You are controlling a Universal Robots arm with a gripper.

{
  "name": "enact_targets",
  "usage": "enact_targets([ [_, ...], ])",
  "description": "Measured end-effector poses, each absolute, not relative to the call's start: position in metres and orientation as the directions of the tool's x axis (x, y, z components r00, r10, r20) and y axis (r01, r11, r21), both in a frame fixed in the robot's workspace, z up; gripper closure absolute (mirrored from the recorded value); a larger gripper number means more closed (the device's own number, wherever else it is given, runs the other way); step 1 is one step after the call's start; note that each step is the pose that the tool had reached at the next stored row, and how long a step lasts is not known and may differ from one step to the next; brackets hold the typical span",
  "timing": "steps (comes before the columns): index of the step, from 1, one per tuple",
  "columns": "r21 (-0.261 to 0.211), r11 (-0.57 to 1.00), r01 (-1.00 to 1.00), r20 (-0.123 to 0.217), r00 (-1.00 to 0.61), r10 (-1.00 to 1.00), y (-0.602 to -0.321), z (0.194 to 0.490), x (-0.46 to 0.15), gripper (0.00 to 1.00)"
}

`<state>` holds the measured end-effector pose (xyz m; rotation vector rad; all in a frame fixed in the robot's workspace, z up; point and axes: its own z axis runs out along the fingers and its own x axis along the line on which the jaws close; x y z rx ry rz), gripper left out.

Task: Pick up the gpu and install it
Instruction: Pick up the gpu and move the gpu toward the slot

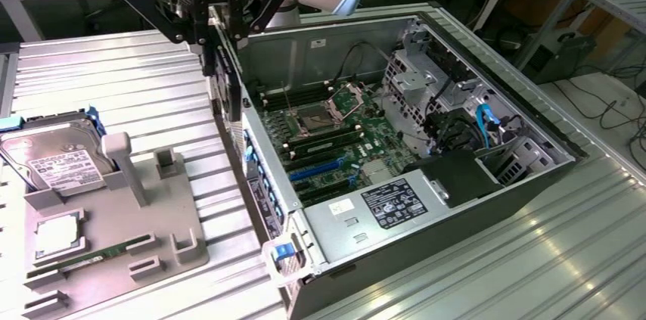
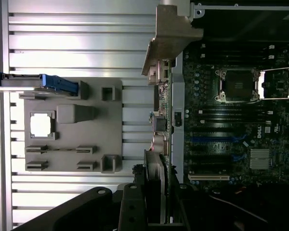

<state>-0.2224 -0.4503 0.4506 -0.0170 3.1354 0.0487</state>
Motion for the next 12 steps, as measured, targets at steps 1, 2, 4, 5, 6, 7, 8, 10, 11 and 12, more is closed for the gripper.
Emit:
enact_targets([
  [1,0.031,0.999,-0.011,-0.006,-1.000,-0.011,-0.450,0.451,-0.221,0.72],
  [2,0.031,0.999,-0.011,-0.006,-1.000,-0.011,-0.450,0.451,-0.220,0.72],
  [4,0.031,0.999,-0.011,-0.006,-1.000,-0.011,-0.450,0.451,-0.218,0.72],
  [5,0.031,0.999,-0.011,-0.006,-1.000,-0.011,-0.450,0.451,-0.217,0.72],
  [6,0.031,0.999,-0.011,-0.006,-1.000,-0.011,-0.450,0.451,-0.216,0.72],
  [7,0.031,0.999,-0.011,-0.006,-1.000,-0.011,-0.450,0.451,-0.215,0.72],
  [8,0.031,0.999,-0.011,-0.006,-1.000,-0.011,-0.450,0.451,-0.214,0.72],
  [10,0.031,0.999,-0.011,-0.006,-1.000,-0.011,-0.450,0.451,-0.212,0.72],
  [11,0.031,0.999,-0.011,-0.006,-1.000,-0.011,-0.450,0.451,-0.211,0.72],
  [12,0.031,0.999,-0.011,-0.006,-1.000,-0.011,-0.450,0.451,-0.210,0.72],
])
